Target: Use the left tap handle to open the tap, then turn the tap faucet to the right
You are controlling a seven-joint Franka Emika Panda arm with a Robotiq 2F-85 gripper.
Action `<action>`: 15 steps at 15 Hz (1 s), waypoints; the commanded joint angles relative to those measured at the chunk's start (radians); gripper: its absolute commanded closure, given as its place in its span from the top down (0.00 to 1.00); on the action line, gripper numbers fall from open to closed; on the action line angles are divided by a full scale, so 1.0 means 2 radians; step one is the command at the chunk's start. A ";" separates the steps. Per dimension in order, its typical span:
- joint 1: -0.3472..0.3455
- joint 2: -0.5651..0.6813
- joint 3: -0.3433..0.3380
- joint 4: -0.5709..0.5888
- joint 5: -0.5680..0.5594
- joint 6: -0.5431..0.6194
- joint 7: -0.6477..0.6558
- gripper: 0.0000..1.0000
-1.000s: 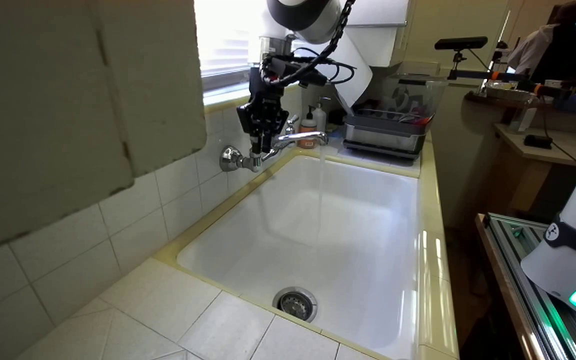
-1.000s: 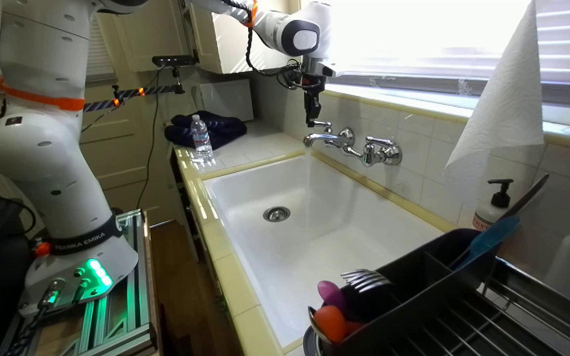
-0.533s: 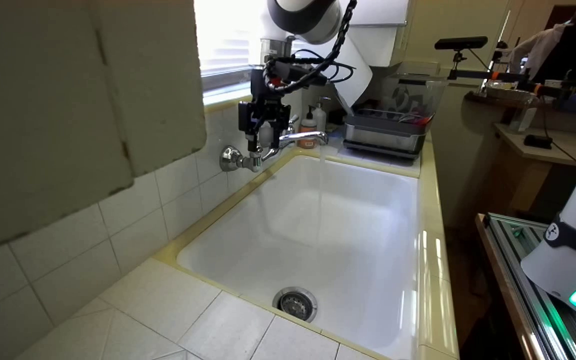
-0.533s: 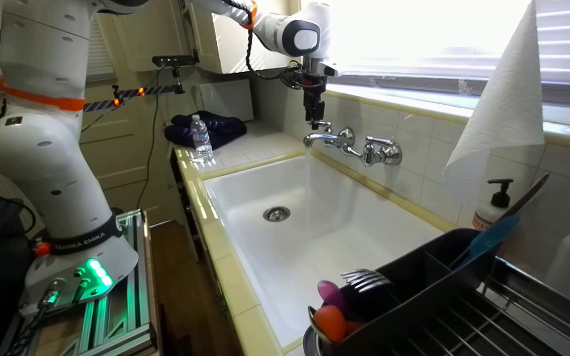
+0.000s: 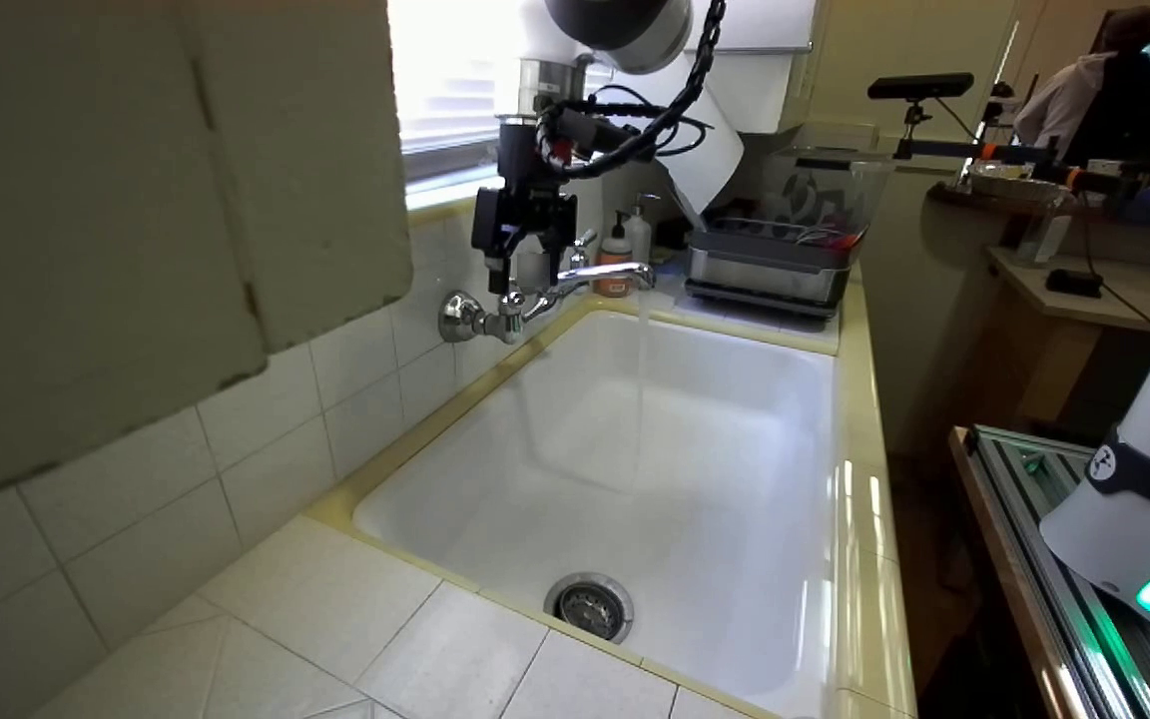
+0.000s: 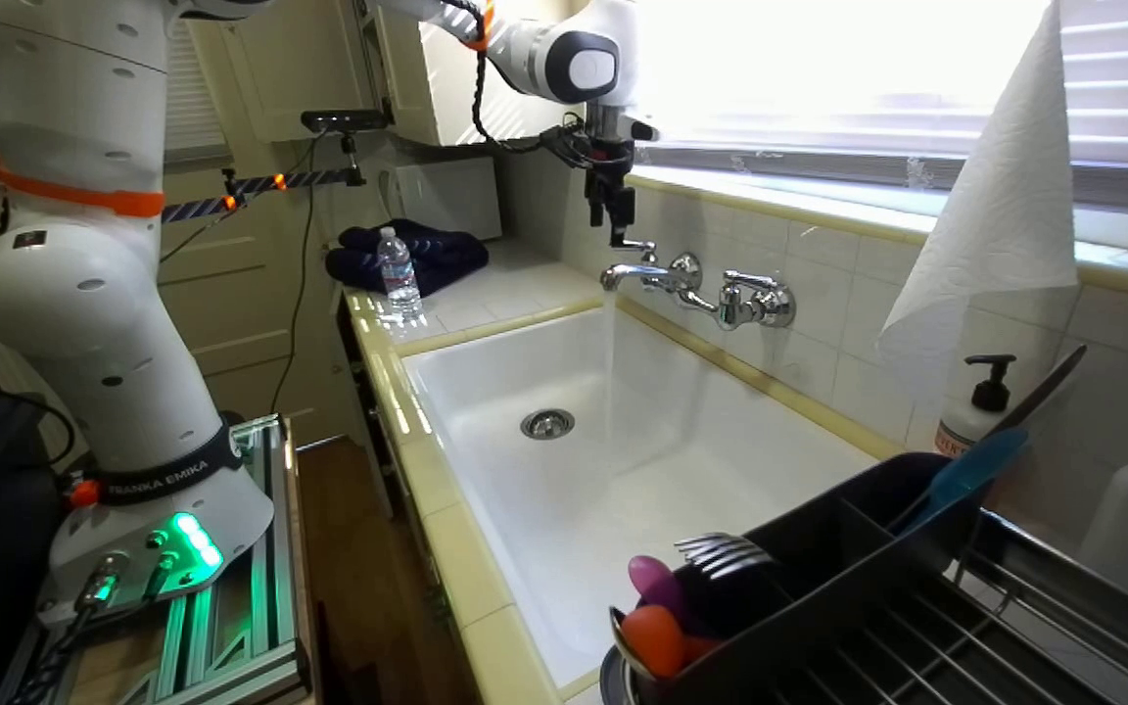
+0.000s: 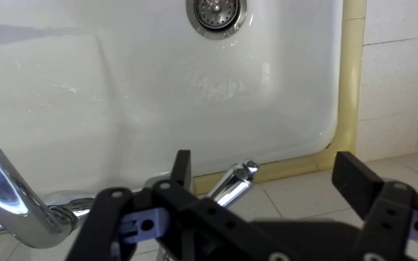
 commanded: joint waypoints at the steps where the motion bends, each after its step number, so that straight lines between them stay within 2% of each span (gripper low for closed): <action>1: 0.001 -0.056 0.010 -0.063 0.009 0.025 -0.028 1.00; 5: -0.001 -0.115 0.010 -0.115 0.000 0.055 -0.040 1.00; 9: -0.015 -0.164 -0.004 -0.165 0.000 0.098 -0.042 1.00; 15: -0.044 -0.203 -0.032 -0.223 0.011 0.128 -0.055 1.00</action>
